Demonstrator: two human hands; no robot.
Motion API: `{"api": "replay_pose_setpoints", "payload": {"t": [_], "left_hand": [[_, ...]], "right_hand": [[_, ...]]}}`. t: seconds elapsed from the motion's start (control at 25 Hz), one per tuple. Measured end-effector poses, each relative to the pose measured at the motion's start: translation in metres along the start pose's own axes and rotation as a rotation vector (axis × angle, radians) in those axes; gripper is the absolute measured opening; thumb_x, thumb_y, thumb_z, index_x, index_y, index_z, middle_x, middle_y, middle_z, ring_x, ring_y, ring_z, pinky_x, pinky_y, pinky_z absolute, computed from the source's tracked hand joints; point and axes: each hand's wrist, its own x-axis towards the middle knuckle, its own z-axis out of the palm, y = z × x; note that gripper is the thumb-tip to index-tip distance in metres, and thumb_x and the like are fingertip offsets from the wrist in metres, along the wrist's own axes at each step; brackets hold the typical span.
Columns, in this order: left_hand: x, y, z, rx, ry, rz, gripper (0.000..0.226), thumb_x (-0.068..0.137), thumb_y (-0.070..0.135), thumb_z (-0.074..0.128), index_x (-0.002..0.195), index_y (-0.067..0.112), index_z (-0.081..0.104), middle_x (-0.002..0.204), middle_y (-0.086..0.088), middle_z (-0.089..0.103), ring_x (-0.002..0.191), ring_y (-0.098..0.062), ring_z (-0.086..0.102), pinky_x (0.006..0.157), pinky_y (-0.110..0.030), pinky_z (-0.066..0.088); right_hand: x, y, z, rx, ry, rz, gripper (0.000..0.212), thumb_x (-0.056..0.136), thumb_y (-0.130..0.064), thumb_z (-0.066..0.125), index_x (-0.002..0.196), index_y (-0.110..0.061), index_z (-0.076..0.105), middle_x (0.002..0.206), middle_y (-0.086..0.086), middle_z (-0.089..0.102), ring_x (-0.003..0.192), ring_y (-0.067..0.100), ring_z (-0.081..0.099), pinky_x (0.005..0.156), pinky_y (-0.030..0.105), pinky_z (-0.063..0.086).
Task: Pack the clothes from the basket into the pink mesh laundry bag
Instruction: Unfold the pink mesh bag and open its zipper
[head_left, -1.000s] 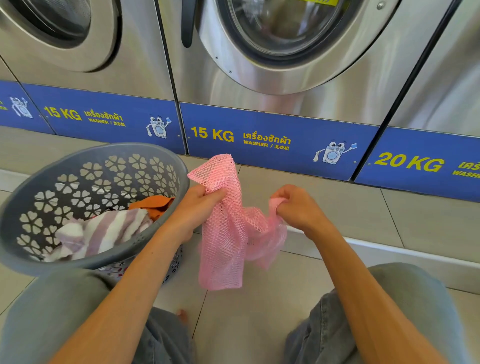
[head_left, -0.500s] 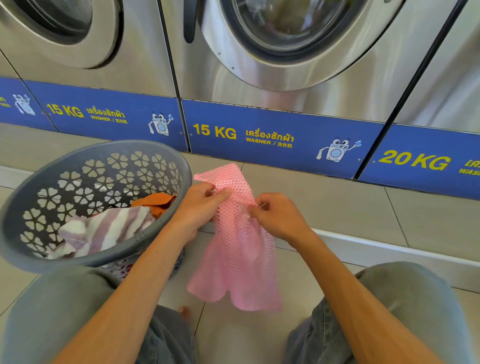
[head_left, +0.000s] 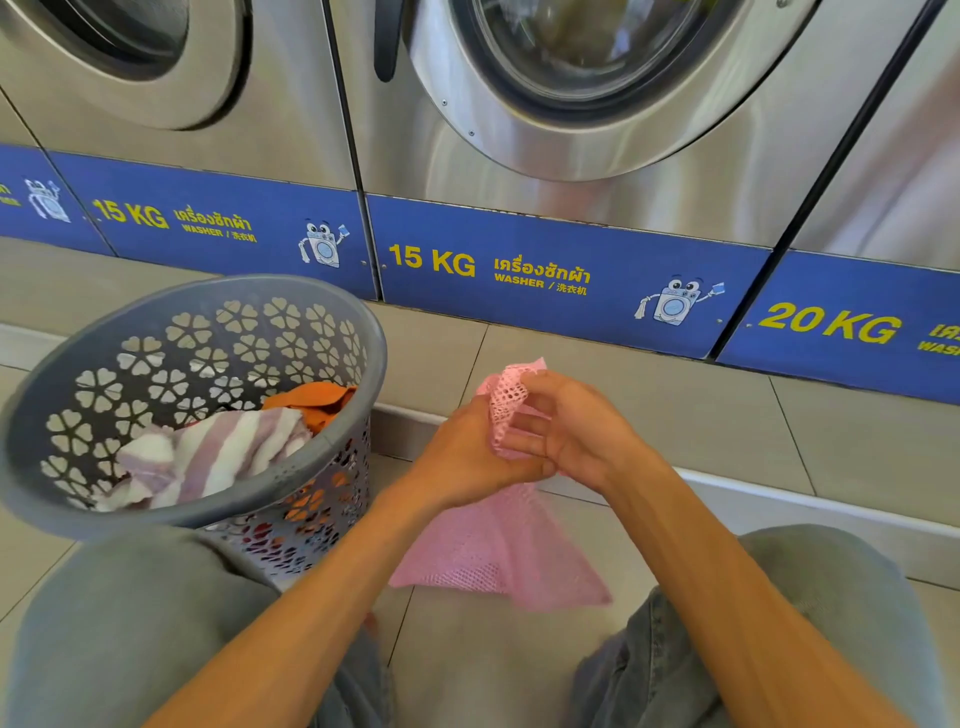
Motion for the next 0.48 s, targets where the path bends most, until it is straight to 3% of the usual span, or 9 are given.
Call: {"api": "replay_pose_setpoints", "payload": {"t": [0.12, 0.24, 0.32, 0.4, 0.48], "left_hand": [[0.006, -0.004, 0.001, 0.060, 0.099, -0.038, 0.037, 0.080, 0.024, 0.075, 0.113, 0.026, 0.059, 0.103, 0.010, 0.069, 0.089, -0.010, 0.064, 0.066, -0.015, 0.044], [0.015, -0.012, -0.005, 0.017, 0.183, -0.169, 0.025, 0.092, 0.013, 0.055, 0.114, 0.015, 0.064, 0.107, -0.004, 0.070, 0.094, -0.022, 0.064, 0.072, -0.029, 0.048], [0.015, -0.010, -0.010, -0.123, 0.178, -0.249, 0.024, 0.095, 0.025, 0.052, 0.110, 0.016, 0.068, 0.105, -0.004, 0.072, 0.092, -0.022, 0.066, 0.081, -0.039, 0.051], [0.014, -0.007, -0.014, -0.212, 0.123, -0.272, 0.037, 0.093, 0.044, 0.053, 0.103, 0.015, 0.072, 0.099, -0.003, 0.075, 0.089, -0.021, 0.069, 0.088, -0.044, 0.053], [0.012, -0.005, -0.020, -0.298, 0.064, -0.293, 0.049, 0.085, 0.061, 0.058, 0.102, 0.018, 0.075, 0.098, -0.001, 0.077, 0.092, -0.021, 0.072, 0.090, -0.043, 0.054]], "right_hand": [[-0.003, 0.000, 0.001, -0.056, -0.046, -0.020, 0.020, 0.098, -0.013, 0.057, 0.113, -0.006, 0.069, 0.100, 0.012, 0.072, 0.085, 0.026, 0.068, 0.078, 0.039, 0.060], [-0.004, -0.007, -0.005, -0.263, 0.029, -0.093, 0.015, 0.098, -0.018, 0.060, 0.103, -0.013, 0.073, 0.099, 0.006, 0.072, 0.089, 0.021, 0.068, 0.080, 0.038, 0.057], [-0.004, -0.011, -0.008, -0.388, 0.135, -0.151, 0.014, 0.097, -0.020, 0.061, 0.092, -0.019, 0.074, 0.097, 0.001, 0.071, 0.087, 0.017, 0.065, 0.076, 0.036, 0.057], [-0.006, -0.012, -0.009, -0.456, 0.189, -0.199, 0.020, 0.097, -0.021, 0.061, 0.082, -0.024, 0.074, 0.088, -0.006, 0.069, 0.083, 0.012, 0.062, 0.074, 0.032, 0.056], [-0.008, -0.011, -0.009, -0.494, 0.172, -0.239, 0.021, 0.099, -0.025, 0.058, 0.090, -0.028, 0.077, 0.089, -0.017, 0.068, 0.086, 0.006, 0.062, 0.079, 0.030, 0.054]]}}
